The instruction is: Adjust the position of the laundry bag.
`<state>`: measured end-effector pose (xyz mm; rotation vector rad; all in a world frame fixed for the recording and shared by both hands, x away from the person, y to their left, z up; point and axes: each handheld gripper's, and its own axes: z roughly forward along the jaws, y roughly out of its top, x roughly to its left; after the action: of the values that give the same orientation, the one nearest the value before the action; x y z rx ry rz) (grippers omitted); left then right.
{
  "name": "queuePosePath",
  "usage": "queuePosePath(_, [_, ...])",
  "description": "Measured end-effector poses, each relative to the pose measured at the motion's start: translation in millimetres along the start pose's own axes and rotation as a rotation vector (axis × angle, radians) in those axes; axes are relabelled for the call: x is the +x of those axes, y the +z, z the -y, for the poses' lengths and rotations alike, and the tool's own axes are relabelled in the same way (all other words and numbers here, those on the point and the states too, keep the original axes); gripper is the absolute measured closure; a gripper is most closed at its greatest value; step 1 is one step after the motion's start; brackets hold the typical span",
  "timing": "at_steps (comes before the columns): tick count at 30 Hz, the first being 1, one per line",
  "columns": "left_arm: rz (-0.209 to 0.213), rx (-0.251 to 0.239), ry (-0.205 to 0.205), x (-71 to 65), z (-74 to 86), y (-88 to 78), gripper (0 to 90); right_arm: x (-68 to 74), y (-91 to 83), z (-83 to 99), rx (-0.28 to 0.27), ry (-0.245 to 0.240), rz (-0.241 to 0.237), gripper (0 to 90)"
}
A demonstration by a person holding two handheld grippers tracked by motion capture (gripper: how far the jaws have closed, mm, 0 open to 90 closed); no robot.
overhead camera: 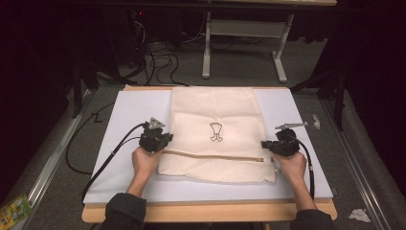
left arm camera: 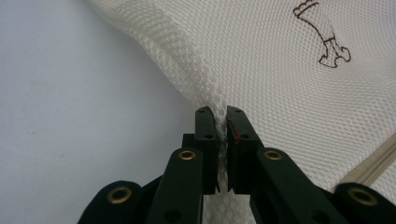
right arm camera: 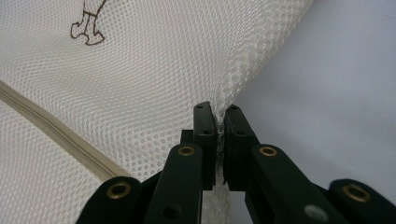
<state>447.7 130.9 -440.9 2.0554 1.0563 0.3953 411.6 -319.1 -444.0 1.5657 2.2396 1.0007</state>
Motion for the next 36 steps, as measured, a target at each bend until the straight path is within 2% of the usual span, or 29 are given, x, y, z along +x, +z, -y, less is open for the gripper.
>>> queuePosePath(4, [-0.018,-0.004,0.002,4.4,5.0,-6.4,84.7,8.5,3.4,-1.0,0.0,-0.014,-0.013,86.9])
queuePosePath(13, [-0.044,-0.021,-0.022,15.2,17.6,-21.5,84.4,23.5,12.5,-1.7,-0.012,-0.04,-0.046,86.8])
queuePosePath(17, [-0.049,-0.03,-0.026,16.6,22.7,-24.1,84.3,25.5,13.6,-1.2,-0.012,-0.035,-0.049,86.8])
queuePosePath(22, [-0.07,-0.029,-0.018,17.2,25.7,-27.8,84.1,32.5,13.3,-0.7,-0.015,-0.052,-0.048,86.7])
queuePosePath(29, [-0.07,-0.031,-0.038,20.0,31.8,-28.8,83.9,34.8,17.2,3.4,-0.02,-0.048,-0.059,86.6])
queuePosePath(36, [-0.07,-0.029,-0.037,20.3,34.3,-30.3,83.5,37.1,19.0,5.8,-0.021,-0.046,-0.054,86.3])
